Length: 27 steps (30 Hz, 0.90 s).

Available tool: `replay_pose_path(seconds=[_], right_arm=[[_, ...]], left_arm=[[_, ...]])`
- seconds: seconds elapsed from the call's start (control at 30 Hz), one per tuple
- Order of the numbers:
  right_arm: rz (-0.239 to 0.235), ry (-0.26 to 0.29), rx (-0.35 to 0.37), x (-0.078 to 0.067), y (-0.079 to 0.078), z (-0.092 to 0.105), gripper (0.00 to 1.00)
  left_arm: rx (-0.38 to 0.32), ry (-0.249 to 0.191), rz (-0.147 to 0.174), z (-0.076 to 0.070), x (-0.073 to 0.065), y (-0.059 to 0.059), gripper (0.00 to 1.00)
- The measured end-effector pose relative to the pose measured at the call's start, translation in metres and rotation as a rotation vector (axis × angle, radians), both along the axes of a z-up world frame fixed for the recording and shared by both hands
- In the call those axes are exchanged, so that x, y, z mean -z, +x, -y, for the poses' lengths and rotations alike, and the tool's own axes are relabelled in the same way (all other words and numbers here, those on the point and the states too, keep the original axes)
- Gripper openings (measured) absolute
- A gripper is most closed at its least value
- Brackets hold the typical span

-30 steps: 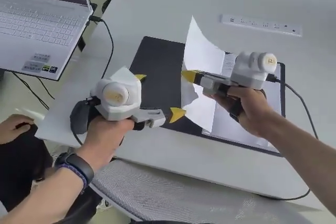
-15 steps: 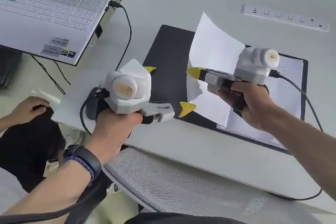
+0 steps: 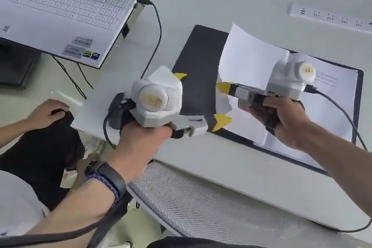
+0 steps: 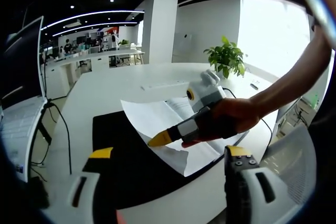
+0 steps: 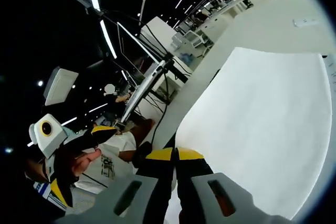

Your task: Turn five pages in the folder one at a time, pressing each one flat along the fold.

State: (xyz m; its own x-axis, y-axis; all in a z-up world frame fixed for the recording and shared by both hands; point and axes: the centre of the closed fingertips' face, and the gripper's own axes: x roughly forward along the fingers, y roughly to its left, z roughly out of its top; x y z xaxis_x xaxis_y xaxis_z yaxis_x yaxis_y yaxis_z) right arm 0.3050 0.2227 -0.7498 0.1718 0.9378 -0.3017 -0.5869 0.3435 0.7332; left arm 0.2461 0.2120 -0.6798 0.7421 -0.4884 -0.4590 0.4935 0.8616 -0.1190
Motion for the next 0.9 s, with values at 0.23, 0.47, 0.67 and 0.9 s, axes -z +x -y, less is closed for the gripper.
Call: replay_pose_path(seconds=[0.23, 0.47, 0.67, 0.9], right_arm=[[-0.026, -0.01, -0.007, 0.011, -0.001, -0.004, 0.0], [-0.044, -0.025, -0.015, 0.021, -0.002, -0.007, 0.0], [-0.052, -0.049, -0.01, 0.031, -0.001, -0.005, 0.0], [-0.075, -0.063, 0.0, 0.042, -0.004, -0.006, 0.0]], left_arm=[[-0.013, -0.001, -0.011, -0.006, 0.008, 0.0, 0.84], [-0.017, -0.004, -0.014, -0.008, 0.011, 0.004, 0.84], [-0.021, -0.004, -0.018, -0.01, 0.016, 0.008, 0.84], [-0.025, -0.005, -0.015, -0.013, 0.015, 0.012, 0.83]])
